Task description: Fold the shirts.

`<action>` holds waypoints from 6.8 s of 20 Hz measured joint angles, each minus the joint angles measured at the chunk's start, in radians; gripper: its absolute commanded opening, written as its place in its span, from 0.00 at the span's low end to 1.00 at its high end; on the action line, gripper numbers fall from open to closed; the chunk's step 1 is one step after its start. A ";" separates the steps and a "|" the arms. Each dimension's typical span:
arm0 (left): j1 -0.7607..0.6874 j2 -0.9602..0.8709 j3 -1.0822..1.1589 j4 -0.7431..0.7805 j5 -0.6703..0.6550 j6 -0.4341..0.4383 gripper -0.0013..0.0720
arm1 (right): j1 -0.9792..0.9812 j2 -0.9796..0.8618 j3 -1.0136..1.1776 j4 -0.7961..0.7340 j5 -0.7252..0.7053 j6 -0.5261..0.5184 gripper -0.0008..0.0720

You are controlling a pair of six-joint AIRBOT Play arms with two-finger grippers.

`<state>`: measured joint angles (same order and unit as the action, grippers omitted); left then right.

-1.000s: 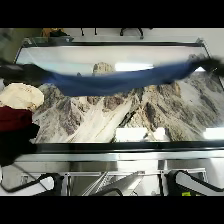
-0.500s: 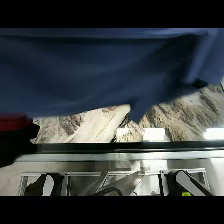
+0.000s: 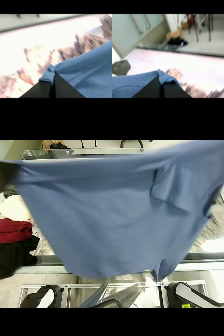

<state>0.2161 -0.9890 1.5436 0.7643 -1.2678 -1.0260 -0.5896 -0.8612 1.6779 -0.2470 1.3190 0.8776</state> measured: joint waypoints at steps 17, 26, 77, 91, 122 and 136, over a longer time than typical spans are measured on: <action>-0.122 -0.991 0.426 0.200 0.011 -0.149 0.04 | 0.218 -0.728 -0.127 -0.061 -0.327 -0.190 0.04; -0.198 -1.027 0.376 0.452 -0.038 -0.282 0.04 | 0.224 -0.737 -0.103 -0.439 -0.333 -0.077 0.04; -0.149 -0.518 -0.526 0.270 0.069 -0.203 0.04 | -0.106 -0.222 -0.976 -0.622 0.007 0.252 0.57; -0.125 -0.518 -0.520 0.285 0.043 -0.200 0.04 | 0.089 -0.185 -1.123 -0.462 -0.031 0.196 0.04; -0.122 -0.946 0.101 0.266 -0.110 -0.288 0.04 | 0.280 -0.798 -0.229 -0.006 -0.308 -0.087 0.04; -0.126 -1.019 0.410 0.264 -0.249 -0.355 0.84 | 0.131 -0.702 -0.206 -0.305 -0.242 -0.037 0.98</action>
<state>0.0906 -2.0075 1.9533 1.0286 -1.5173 -1.3811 -0.4583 -1.5635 1.4723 -0.5518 1.0771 0.8402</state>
